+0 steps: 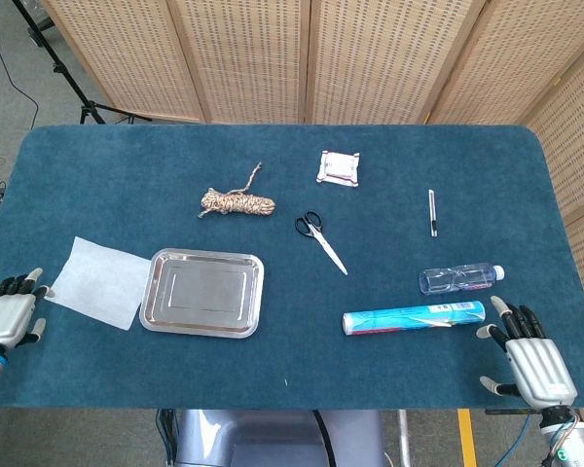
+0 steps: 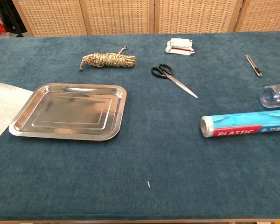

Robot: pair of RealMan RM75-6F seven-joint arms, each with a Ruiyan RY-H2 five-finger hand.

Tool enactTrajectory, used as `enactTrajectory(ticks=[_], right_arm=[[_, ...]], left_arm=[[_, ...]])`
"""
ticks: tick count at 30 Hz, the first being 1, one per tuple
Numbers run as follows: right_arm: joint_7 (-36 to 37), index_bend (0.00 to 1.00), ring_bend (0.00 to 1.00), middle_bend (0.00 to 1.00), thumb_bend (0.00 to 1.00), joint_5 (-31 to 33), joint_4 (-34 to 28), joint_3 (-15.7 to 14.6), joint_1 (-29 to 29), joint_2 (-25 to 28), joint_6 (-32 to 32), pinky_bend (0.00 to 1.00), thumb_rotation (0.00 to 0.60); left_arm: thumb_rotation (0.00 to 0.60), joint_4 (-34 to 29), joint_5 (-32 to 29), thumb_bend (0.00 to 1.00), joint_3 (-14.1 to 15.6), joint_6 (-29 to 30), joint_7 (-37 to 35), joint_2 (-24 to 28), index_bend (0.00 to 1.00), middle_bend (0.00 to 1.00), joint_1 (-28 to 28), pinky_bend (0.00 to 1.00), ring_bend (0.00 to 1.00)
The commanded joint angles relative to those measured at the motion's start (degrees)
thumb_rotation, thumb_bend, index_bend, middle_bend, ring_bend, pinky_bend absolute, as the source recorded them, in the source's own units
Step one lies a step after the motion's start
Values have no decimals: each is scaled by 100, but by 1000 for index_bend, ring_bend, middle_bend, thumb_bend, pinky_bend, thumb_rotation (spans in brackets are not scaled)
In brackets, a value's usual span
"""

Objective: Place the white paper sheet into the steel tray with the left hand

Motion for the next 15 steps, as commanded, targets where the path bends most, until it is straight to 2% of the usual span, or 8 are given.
enactTrajectory(ticks=[1,15], right_arm=[[5,335,0,7,0,-1,0,0,0,0,0,0,600],[45,335,0,7,0,3,13,11,-1,2,5,0,600]], left_arm=[[600,85,-30,507,-25,6,-41,-58,329,0,-11,0,0],[600,629,28,517,-67,171,55,-426,331,0,-57,0,0]])
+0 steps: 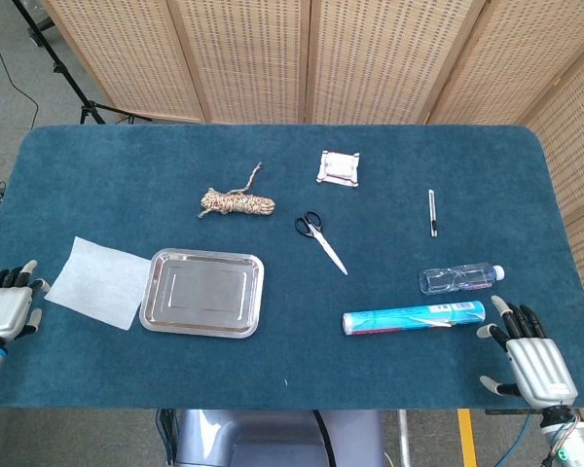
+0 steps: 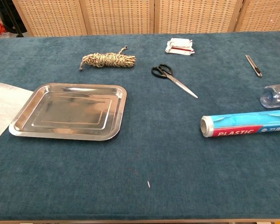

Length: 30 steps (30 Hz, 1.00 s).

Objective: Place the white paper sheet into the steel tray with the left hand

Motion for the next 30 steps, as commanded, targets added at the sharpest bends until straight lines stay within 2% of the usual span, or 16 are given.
enactTrajectory(ticks=[1,6,13,18,30], right_arm=[[2,335,0,7,0,1,0,0,0,2,-1,0,600],[14,335,0,7,0,5,-2,8,-4,7,12,0,600],[15,335,0,7,0,-8,0,9,-6,5,21,0,600],[31,335,0,7,0,-3,4,20,-17,6,50,0,600],[23,335,0,7,0,-24,12,18,-22,-10,62,0,600]], left_arm=[[600,94,34,517,0,-11,-27,-79,331,0,-20,0,0],[600,205,128,528,19,-89,-165,-145,331,0,-52,0,0],[600,227,264,616,71,-185,-328,-165,300,0,-80,0,0],[600,282,315,616,63,-207,-473,-234,236,0,-89,0,0],[600,239,410,623,89,-208,-533,-241,234,0,-102,0,0]])
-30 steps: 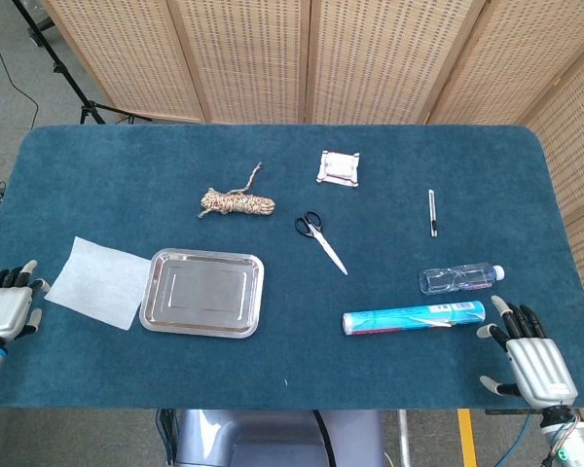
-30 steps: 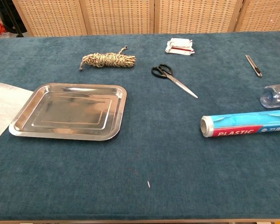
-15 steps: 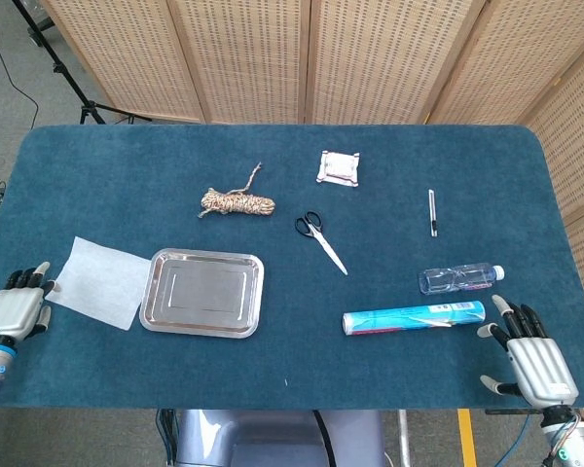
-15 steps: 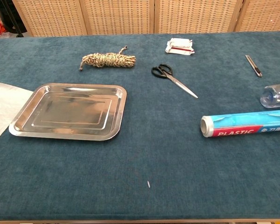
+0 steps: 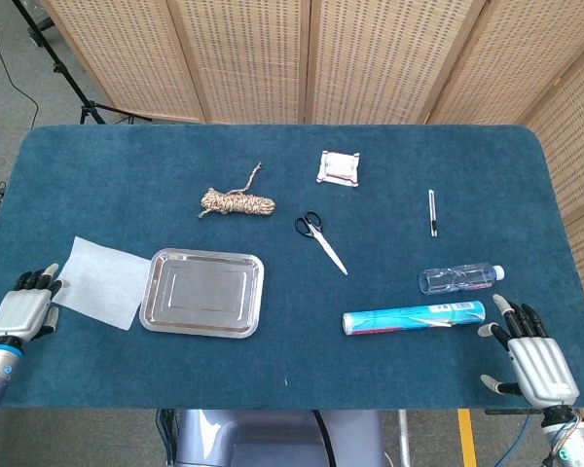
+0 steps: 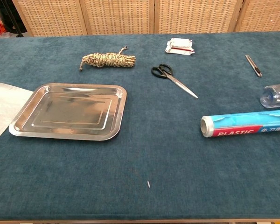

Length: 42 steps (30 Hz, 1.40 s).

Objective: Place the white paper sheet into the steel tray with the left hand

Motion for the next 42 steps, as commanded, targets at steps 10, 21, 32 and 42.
enactTrajectory(ticks=[10,21,32,42], right_arm=[[1,335,0,7,0,3,-7,3,-1,7,0,0,600],[7,335,0,7,0,4,-1,11,-11,1,22,0,600],[-6,335,0,7,0,-5,3,15,-19,-14,43,0,600],[9,335,0,7,0,18,17,37,-26,-24,65,0,600]], left_arm=[[600,-94,-72,625,-29,-78,5,61,241,0,-39,0,0],[600,-225,-4,528,33,-324,-88,252,240,0,-143,0,0],[600,-347,31,422,-29,-135,-29,409,240,0,-150,0,0],[600,-806,-158,433,49,-865,134,993,114,0,-465,0,0]])
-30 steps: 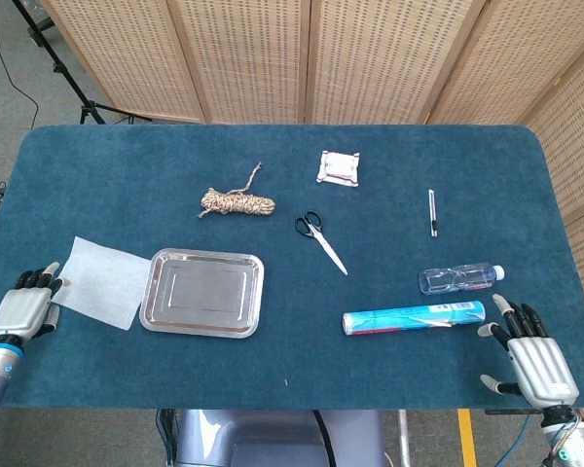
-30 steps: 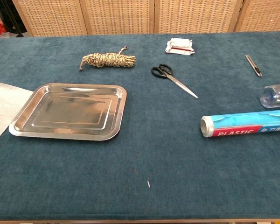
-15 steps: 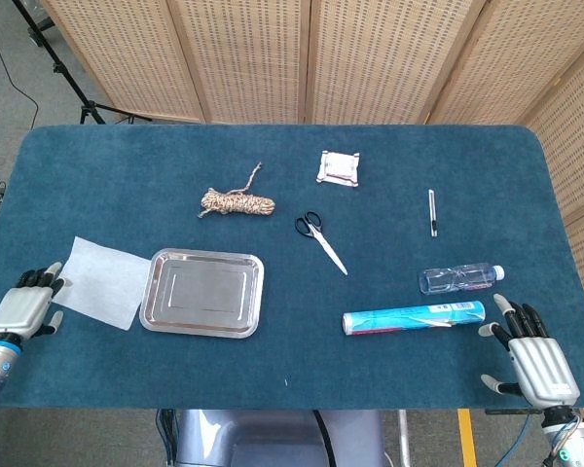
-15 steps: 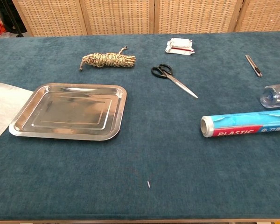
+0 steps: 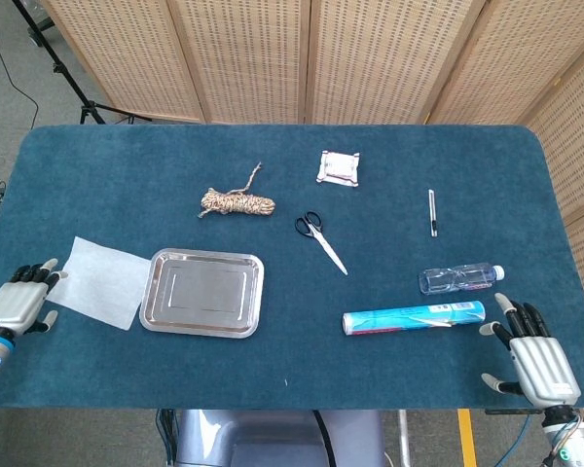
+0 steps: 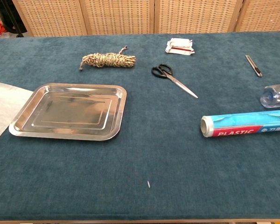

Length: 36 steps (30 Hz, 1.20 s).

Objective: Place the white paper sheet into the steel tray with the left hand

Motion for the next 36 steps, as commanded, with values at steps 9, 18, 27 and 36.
enactTrajectory(ticks=[9,18,27,36], right_arm=[[26,335,0,7,0,1,22,10,0,-15,6,0,600],[28,335,0,7,0,-6,23,12,-3,-18,15,0,600],[46,335,0,7,0,-20,27,18,-10,-17,41,0,600],[42,335,0,7,0,-25,33,21,-14,-22,52,0,600]], left_arm=[[600,-327,-231,467,56,-309,182,276,149,0,-209,0,0],[600,-359,-274,470,61,-135,269,233,310,0,-195,0,0],[600,-374,-266,470,115,-137,283,221,336,0,-202,0,0],[600,-304,-251,470,243,-226,387,166,336,0,-211,0,0]])
